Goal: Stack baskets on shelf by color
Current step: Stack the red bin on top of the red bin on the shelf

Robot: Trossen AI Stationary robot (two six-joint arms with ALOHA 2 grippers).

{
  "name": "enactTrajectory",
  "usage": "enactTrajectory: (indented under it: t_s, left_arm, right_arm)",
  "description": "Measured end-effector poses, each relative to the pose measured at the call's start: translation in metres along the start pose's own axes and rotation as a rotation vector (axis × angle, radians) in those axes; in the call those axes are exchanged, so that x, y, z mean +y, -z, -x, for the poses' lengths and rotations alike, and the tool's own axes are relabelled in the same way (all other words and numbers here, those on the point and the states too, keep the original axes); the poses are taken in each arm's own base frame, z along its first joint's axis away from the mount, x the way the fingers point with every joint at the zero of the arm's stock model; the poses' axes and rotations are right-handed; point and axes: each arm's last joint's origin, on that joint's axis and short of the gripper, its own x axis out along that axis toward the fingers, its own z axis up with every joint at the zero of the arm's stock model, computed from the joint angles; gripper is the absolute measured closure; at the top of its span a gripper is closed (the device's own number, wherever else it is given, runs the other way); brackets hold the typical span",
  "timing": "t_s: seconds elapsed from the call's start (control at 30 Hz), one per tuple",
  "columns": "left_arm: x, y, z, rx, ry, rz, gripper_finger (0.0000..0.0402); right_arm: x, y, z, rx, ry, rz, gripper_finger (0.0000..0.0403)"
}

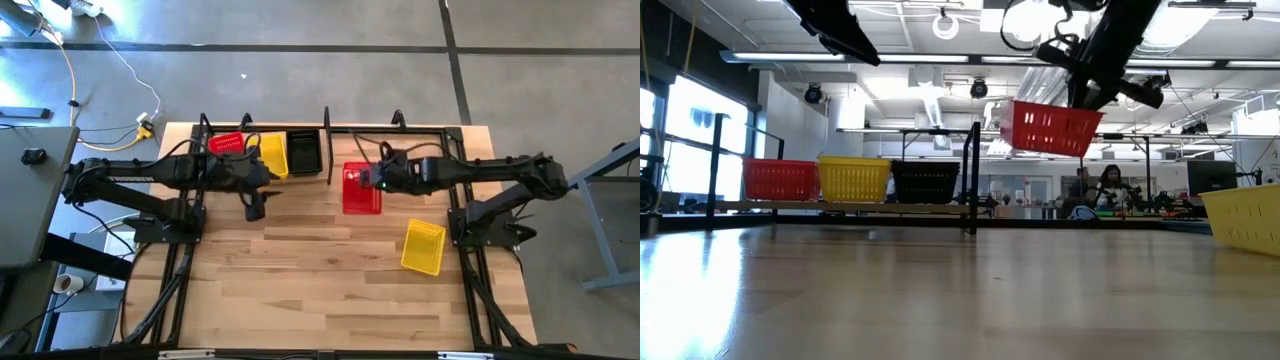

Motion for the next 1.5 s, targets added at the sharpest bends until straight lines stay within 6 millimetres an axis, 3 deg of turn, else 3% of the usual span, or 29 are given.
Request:
enactTrajectory:
  t_s: [0.33,0.6,1.1,1.5]
  left_arm:
    - [-0.025,-0.002,0.005,-0.027,0.066,-0.074,0.0232]
    - [-0.038,-0.008,0.009,-0.101,0.108,-0.096,0.0232]
    - [-0.050,-0.009,0.013,-0.122,0.129,-0.127,0.0232]
    - [-0.058,-0.007,0.016,-0.116,0.109,-0.156,0.0232]
  right_arm:
    - [0.009,0.041,0.022,-0.026,-0.097,-0.043,0.0403]
    - [0.020,0.055,0.034,-0.080,-0.227,-0.076,0.0403]
    - [0.047,0.051,0.043,-0.170,-0.376,-0.071,0.0403]
    - [0.103,0.039,0.051,-0.140,-0.149,0.113,0.0403]
